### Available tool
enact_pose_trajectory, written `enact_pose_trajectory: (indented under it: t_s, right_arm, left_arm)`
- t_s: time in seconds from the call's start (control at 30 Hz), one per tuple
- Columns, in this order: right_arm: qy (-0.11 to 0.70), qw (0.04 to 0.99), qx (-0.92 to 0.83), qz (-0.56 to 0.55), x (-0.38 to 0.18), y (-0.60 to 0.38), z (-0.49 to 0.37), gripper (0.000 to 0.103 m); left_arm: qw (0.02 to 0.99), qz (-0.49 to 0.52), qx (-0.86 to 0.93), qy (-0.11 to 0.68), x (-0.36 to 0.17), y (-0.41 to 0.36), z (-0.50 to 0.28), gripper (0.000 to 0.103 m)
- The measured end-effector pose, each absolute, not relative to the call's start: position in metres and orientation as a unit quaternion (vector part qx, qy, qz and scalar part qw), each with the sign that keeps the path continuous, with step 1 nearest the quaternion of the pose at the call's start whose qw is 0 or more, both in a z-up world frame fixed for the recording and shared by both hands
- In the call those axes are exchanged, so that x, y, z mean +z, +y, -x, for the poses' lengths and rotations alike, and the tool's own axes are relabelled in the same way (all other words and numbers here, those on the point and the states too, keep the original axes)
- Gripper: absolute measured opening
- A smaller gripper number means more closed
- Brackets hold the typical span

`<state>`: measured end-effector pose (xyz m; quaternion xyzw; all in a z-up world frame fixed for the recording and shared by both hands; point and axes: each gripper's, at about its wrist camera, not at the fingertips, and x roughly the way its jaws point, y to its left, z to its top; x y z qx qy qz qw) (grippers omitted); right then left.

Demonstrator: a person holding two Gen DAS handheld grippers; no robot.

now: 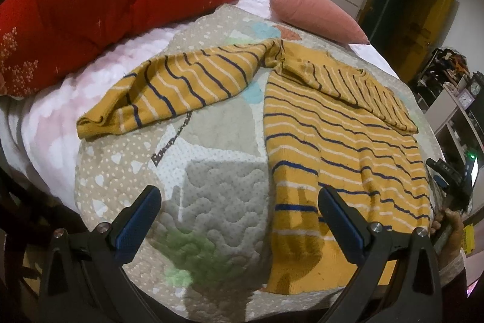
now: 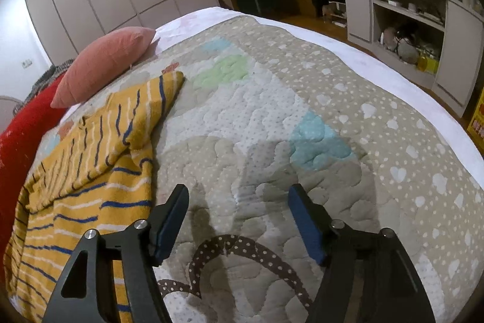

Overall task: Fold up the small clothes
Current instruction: 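Grasp the other sleeve cuff with the left gripper and lift it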

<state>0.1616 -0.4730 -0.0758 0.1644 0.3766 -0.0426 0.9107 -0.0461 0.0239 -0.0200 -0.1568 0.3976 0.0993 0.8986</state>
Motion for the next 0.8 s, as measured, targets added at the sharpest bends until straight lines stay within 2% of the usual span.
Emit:
enact_pose_trajectory:
  t_s: [0.2,0.5,0.8]
  right_arm:
    - [0.384,0.911,-0.038,-0.145,-0.078,-0.465,-0.167,0.083]
    - [0.389,0.913,-0.046,-0.118,-0.080,-0.456,-0.169,0.087]
    - [0.390,0.913,-0.047,-0.111,-0.080,-0.453,-0.170,0.088]
  left_arm:
    - [0.893,0.168,0.101,0.404,-0.031,0.029,0.042,0.103]
    - [0.882,0.205,0.119,0.408,-0.048,0.056,0.043,0.103]
    - [0.885,0.241,0.191,0.349,-0.026,0.123,0.060,0.103]
